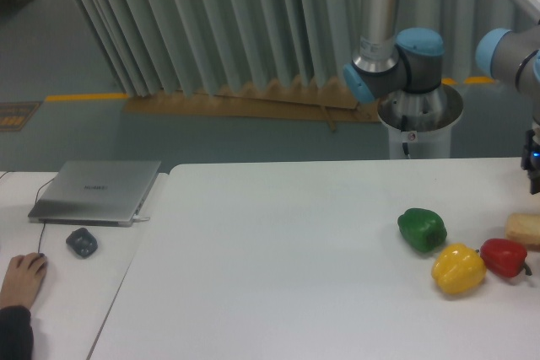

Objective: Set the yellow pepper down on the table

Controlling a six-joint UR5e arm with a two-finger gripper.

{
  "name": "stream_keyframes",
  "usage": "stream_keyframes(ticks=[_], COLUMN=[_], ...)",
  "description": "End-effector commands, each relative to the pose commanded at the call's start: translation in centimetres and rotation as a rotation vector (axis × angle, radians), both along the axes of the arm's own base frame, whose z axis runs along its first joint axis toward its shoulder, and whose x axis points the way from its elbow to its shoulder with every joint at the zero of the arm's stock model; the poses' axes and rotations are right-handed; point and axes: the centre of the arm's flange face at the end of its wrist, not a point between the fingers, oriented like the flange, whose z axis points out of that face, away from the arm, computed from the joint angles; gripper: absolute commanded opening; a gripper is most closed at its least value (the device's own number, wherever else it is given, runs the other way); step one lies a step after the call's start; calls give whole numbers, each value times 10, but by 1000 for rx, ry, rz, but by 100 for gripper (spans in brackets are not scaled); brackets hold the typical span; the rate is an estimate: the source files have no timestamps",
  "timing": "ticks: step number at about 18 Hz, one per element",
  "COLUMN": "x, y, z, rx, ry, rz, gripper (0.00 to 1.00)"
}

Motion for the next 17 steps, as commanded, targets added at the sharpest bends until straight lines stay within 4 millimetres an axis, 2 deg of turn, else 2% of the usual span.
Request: stream_keyframes(ticks=[8, 17], x=[5, 3], y=[1, -1], z=[10, 10], rx=[10, 11], ry=[10, 10], rz=[-8, -4], gripper=[100, 100])
